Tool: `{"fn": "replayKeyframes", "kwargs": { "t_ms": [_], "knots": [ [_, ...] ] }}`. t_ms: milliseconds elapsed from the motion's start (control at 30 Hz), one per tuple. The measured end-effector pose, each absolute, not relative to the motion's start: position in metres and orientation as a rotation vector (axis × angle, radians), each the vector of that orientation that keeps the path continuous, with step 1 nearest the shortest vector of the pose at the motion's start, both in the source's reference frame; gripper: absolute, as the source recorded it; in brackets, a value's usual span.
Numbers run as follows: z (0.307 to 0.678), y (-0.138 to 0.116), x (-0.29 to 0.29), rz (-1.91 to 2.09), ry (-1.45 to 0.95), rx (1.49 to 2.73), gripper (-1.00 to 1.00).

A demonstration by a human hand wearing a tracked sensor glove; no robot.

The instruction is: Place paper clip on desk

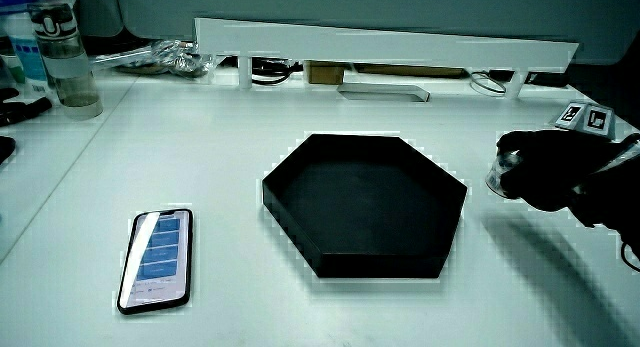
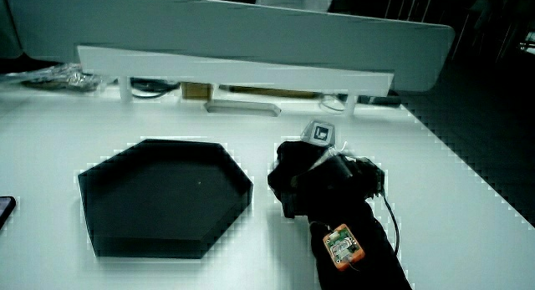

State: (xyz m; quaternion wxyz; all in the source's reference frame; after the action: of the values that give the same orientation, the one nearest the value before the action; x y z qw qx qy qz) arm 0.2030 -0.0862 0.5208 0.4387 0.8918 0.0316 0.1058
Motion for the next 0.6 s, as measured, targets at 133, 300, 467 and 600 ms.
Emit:
{"fn": "replayKeyframes", "kwargs": {
  "t_ms": [133, 300, 467, 600],
  "knots": [
    [0.521, -0.086, 0.206, 0.256, 0.075, 2.215, 0.0],
    [0.523, -0.083, 0.202, 0.241, 0.065, 2.226, 0.0],
    [0.535, -0.079, 0.208, 0.22, 0.097, 2.198, 0.0],
    [0.541, -0.074, 0.21, 0.216, 0.103, 2.179, 0.0]
  ]
}}
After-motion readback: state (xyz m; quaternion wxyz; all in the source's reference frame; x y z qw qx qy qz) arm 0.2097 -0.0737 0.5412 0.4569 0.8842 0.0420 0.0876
